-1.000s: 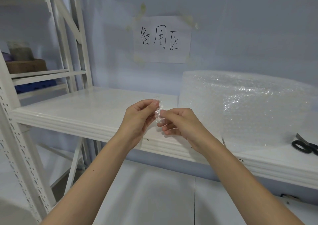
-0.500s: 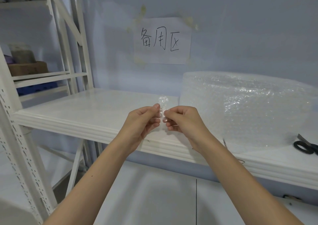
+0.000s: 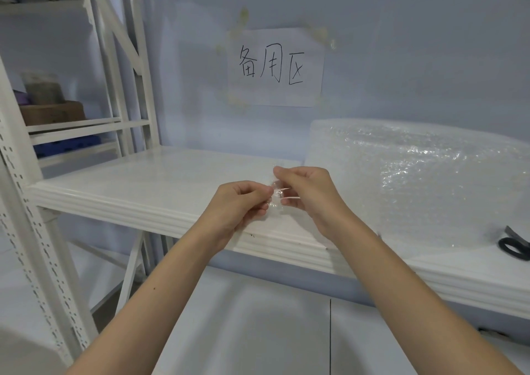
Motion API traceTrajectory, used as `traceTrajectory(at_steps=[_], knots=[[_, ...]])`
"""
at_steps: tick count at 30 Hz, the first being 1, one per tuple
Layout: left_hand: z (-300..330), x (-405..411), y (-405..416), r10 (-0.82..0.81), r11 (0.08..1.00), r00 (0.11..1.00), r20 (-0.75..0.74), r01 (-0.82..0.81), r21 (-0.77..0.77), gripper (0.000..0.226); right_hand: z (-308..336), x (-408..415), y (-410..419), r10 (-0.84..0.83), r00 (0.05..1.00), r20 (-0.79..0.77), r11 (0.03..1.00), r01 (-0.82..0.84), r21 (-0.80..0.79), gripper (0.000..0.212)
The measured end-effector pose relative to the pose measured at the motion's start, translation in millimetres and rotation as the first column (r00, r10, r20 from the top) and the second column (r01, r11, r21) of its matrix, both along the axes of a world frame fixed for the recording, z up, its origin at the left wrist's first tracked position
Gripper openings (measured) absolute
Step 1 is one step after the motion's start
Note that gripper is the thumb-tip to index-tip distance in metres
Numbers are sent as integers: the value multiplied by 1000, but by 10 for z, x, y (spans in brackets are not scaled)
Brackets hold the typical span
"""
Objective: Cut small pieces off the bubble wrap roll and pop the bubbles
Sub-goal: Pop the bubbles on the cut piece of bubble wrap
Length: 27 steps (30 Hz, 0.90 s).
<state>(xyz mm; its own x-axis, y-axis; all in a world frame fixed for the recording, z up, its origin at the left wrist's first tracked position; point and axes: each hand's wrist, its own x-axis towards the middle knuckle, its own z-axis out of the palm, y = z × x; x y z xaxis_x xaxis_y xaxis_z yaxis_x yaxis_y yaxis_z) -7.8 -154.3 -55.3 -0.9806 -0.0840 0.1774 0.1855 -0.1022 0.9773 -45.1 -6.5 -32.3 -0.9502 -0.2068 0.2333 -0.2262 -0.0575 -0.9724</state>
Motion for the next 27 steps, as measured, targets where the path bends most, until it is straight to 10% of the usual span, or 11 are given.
traceTrajectory(at_steps=[14, 27], knots=[[95, -145, -431, 223, 915, 973, 52, -190, -356, 15, 83, -574, -425, 44, 998, -45, 964, -31, 264, 18], [54, -365, -644, 322, 610, 935, -146, -323, -723, 10, -139, -870, -685, -26, 994, -106, 874, 74, 480, 14]])
